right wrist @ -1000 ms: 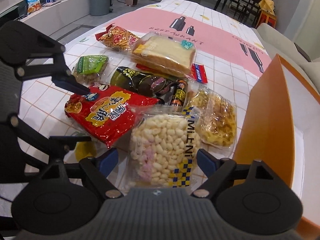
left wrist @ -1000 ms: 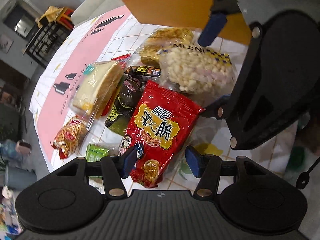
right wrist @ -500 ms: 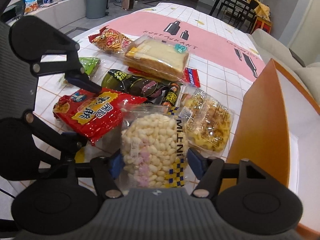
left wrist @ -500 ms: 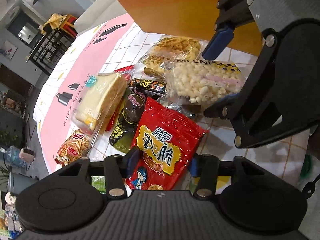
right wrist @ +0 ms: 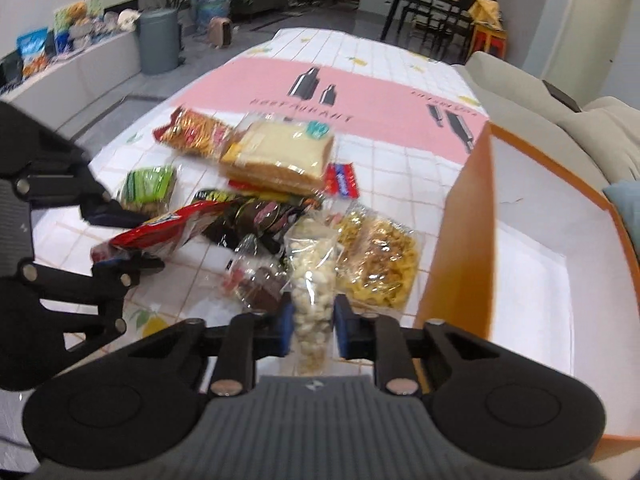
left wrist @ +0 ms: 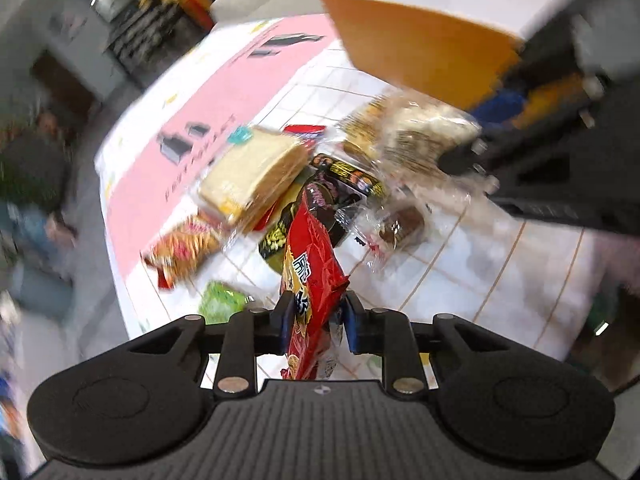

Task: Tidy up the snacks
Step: 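Grasp the red chip bag with the left tool while the right tool grasps the clear puff bag, then carry both bags over the orange box and open both tools to drop them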

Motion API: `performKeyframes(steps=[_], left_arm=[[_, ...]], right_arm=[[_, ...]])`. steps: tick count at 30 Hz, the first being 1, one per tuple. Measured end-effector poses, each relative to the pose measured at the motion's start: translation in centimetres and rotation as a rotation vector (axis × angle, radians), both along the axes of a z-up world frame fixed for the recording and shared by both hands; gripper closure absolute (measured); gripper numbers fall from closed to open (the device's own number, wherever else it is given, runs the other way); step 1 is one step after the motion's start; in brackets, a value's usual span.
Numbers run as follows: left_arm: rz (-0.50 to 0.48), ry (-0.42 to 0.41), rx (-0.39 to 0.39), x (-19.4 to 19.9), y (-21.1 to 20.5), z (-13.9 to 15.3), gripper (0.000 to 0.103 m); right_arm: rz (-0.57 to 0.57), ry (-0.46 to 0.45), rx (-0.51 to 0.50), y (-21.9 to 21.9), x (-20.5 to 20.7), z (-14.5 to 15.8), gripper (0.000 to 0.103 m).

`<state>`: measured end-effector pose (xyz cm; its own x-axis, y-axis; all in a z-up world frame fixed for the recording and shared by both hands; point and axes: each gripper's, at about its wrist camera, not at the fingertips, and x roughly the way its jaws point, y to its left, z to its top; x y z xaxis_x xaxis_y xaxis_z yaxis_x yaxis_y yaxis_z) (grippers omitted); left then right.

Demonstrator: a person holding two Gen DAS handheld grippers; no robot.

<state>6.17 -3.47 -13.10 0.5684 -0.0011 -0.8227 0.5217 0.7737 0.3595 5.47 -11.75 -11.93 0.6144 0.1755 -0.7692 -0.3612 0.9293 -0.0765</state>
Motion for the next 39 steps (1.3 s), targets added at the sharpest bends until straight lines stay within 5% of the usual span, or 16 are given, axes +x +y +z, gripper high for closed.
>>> performKeyframes(steps=[9,22,31,39], left_arm=[[0.175,0.117,-0.288,1.3,1.9,6.6,0.076],[0.123,0.100,-0.522,4.3,-4.7,15.7,0.076],[0.088,0.295,-0.639,8.6,-11.0,13.7,0.076],[0.107,0.448,-0.542,11.9,-15.4,8.0,0.076]], right_arm=[[-0.085,-0.003,0.125,-2.0,-1.2,3.7,0.086],[-0.188,-0.124,0.142,-7.5,-1.0,12.4,0.086],[-0.279,-0.069,0.090,-13.9,1.3,12.1,0.086],[-0.334,0.128,0.180,-18.9,3.3,7.2,0.086]])
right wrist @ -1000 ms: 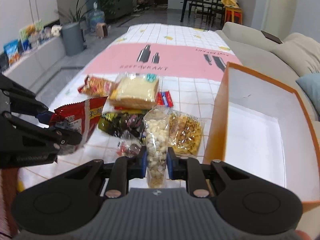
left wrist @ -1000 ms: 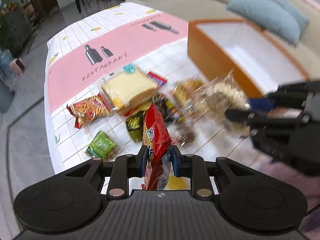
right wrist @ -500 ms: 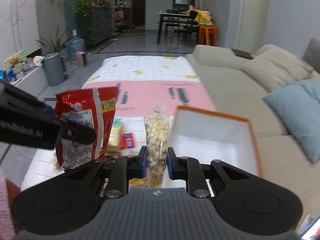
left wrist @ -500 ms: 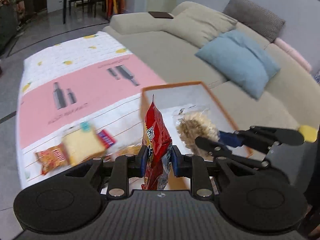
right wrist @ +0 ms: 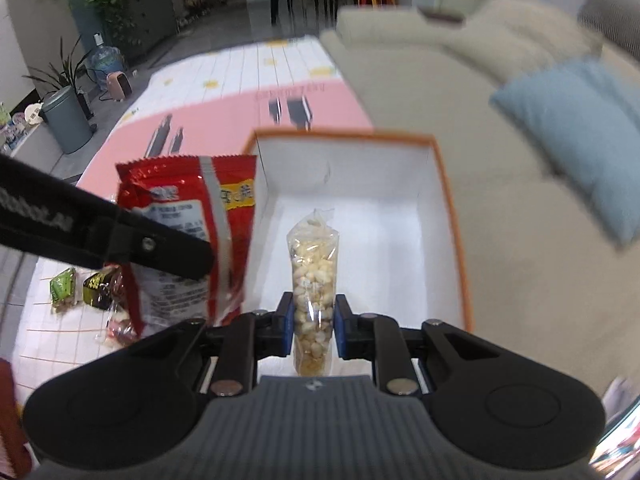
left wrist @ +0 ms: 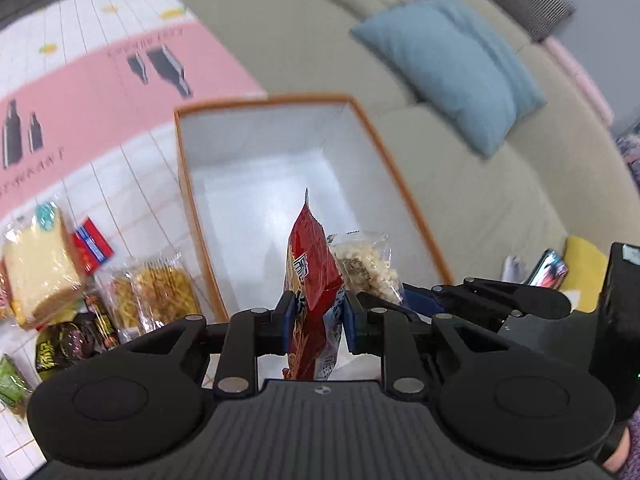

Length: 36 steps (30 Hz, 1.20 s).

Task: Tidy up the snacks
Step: 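Carry both bags over the orange box and open both tools to drop them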

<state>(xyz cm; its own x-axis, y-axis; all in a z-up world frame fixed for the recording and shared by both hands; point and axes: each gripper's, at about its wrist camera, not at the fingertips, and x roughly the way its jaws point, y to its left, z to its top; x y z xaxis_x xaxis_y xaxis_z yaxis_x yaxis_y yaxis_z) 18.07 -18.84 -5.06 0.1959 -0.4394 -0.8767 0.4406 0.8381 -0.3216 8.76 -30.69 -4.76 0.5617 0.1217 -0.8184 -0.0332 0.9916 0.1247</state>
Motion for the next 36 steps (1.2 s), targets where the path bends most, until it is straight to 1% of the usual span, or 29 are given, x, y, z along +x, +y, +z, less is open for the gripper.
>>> performKeyframes(steps=[5,8,12,14,17,24,30,31,33,36], left_arm=[[0.003,0.083,0.048,1.3,-0.6,-3.4,0.076],[0.019,0.138,0.063,2.1,-0.5,-4.9,0.076],[0.038,0.163,0.097,2.6,-0.2,-6.1,0.076],[0.053,0.167,0.096,3.0,0.1,-6.2,0.076],[0.078,0.158,0.109,3.3,0.6,-6.1,0.076],[0.115,0.133,0.164,4.0,1.7,-5.8,0.076],[0.118,0.163,0.184,3.9,2.5,-6.1,0.074],[0.115,0.165,0.186,3.8,2.5,-6.0,0.074],[0.111,0.162,0.192,3.9,2.4,-6.0,0.069],[0.110,0.180,0.183,3.8,2.4,-5.9,0.069]], right_arm=[[-0.018,0.101,0.092,-0.8,1.3,-3.2,0.086],[-0.035,0.137,0.144,-0.9,1.8,-4.7,0.086],[-0.025,0.161,0.204,-0.4,2.5,-6.2,0.086],[-0.015,0.168,0.238,0.1,3.0,-6.9,0.085],[-0.003,0.156,0.238,0.8,3.5,-7.4,0.085],[0.023,0.146,0.276,1.9,4.7,-8.0,0.085],[0.047,0.167,0.289,3.8,5.5,-8.5,0.085],[0.047,0.171,0.290,3.9,5.5,-8.4,0.085],[0.044,0.180,0.293,3.7,5.1,-8.3,0.085],[0.029,0.193,0.292,3.4,5.0,-8.2,0.082]])
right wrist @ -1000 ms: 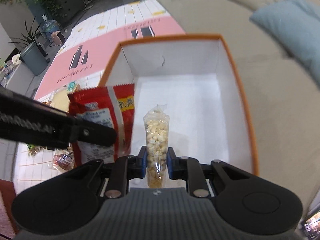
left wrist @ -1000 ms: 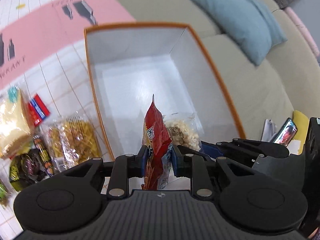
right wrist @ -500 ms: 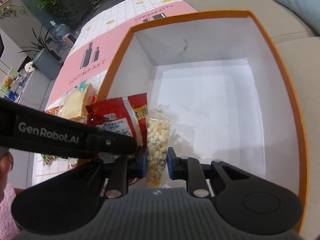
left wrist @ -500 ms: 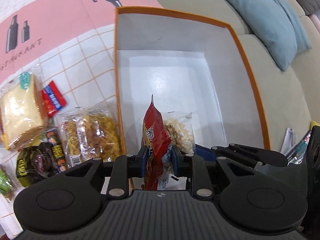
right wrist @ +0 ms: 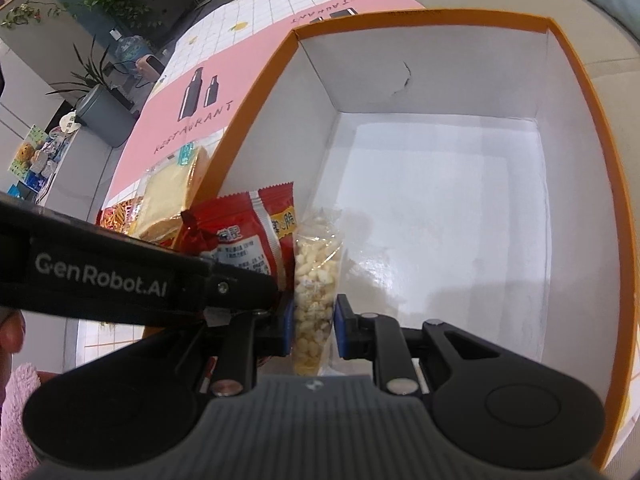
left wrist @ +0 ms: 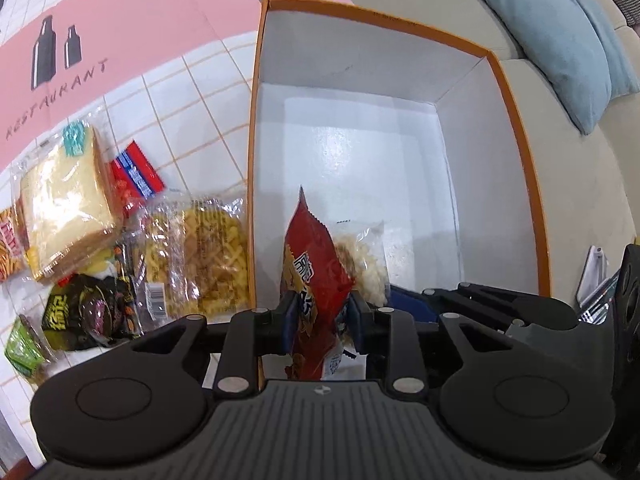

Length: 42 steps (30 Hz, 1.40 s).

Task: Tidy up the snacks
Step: 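Carry both bags over the orange box and open both tools to drop them, then withdraw both tools from the box back over the snacks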

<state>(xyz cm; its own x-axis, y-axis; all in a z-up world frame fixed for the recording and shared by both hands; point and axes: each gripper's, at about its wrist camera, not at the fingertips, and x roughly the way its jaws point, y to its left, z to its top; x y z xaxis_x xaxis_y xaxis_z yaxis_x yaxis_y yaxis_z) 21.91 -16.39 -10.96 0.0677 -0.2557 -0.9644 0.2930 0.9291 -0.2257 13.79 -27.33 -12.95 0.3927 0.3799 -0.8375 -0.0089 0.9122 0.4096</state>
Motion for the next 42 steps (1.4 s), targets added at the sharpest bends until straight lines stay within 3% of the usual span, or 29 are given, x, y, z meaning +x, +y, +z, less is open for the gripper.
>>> performKeyframes(steps=[4,9,13,20,25,32,37,42], left_arm=[[-0.008,-0.012,-0.001,-0.3,0.0,0.5,0.069],[0.001,-0.057,-0.041,-1.0,0.8,2.2,0.052],[0.003,-0.095,-0.067,-1.8,1.4,3.8,0.052],[-0.006,-0.233,-0.105,-4.5,3.1,7.1,0.052],[0.001,-0.358,-0.070,-6.6,4.8,9.5,0.052],[0.014,-0.503,-0.005,-9.8,8.3,11.4,0.052],[0.061,-0.493,0.030,-11.3,11.3,10.4,0.052],[0.127,-0.452,0.045,-11.9,14.5,8.4,0.052]], right_arm=[[-0.026,0.010,-0.031,-0.3,-0.3,0.4,0.066],[-0.043,-0.007,-0.080,-0.5,-1.0,1.3,0.053],[-0.051,-0.027,-0.109,-0.4,-1.7,2.3,0.049],[-0.061,-0.095,-0.191,0.5,-3.5,5.2,0.041],[-0.065,-0.191,-0.234,2.2,-5.2,8.1,0.035],[-0.066,-0.323,-0.258,5.9,-7.5,11.0,0.032],[-0.018,-0.346,-0.248,9.3,-8.6,11.0,0.032],[0.024,-0.323,-0.238,12.2,-8.8,9.4,0.039]])
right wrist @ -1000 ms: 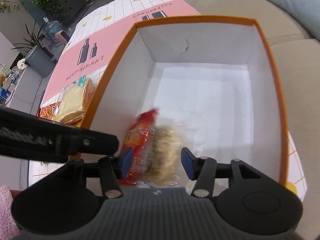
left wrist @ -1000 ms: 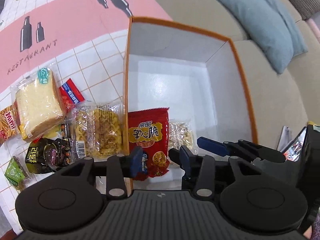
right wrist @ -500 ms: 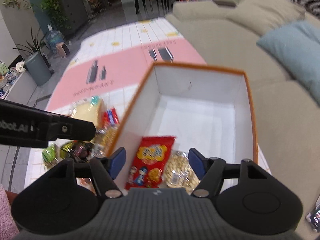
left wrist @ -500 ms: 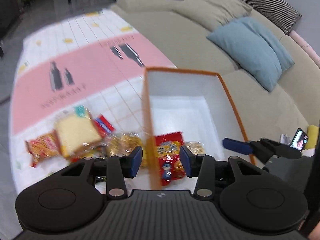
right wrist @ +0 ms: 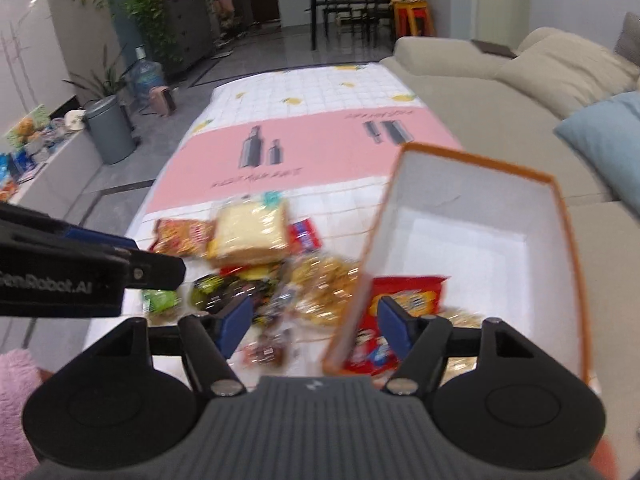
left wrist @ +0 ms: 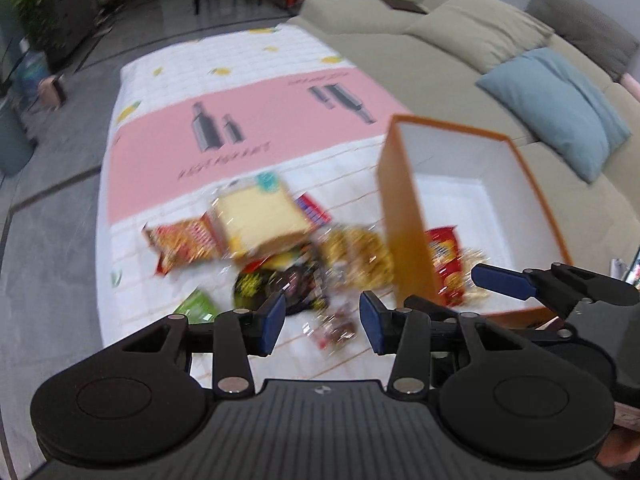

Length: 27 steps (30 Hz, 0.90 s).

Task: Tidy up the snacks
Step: 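Withdraw both tools from the box back over the snacks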

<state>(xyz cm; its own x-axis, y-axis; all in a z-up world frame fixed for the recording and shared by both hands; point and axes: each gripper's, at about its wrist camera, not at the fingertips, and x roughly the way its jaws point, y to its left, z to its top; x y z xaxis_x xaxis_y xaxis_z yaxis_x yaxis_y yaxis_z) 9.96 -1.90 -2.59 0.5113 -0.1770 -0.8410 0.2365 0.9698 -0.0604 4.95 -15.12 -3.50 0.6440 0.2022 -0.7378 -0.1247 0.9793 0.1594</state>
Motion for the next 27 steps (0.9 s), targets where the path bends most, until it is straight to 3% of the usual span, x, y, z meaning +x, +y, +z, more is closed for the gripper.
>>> performKeyframes(steps=[4,14,20,27], left_arm=[[0.033,0.006,0.013,-0.5,2.3,-1.5,0.052],[0.041,0.028,0.001,-0.6,5.6,-5.0,0.052],[0.021,0.052,-0.019,0.3,5.8,-7.0,0.052],[-0.027,0.032,0.012,2.0,5.6,-9.1,0.052]], right_arm=[[0.050,0.009,0.028,2.0,-0.3,-1.3,0.045],[0.138,0.004,-0.040,5.8,0.0,-4.4,0.045],[0.151,-0.019,-0.155,7.7,1.0,-6.6,0.045],[0.161,-0.039,-0.369,9.6,2.7,-9.4,0.045]])
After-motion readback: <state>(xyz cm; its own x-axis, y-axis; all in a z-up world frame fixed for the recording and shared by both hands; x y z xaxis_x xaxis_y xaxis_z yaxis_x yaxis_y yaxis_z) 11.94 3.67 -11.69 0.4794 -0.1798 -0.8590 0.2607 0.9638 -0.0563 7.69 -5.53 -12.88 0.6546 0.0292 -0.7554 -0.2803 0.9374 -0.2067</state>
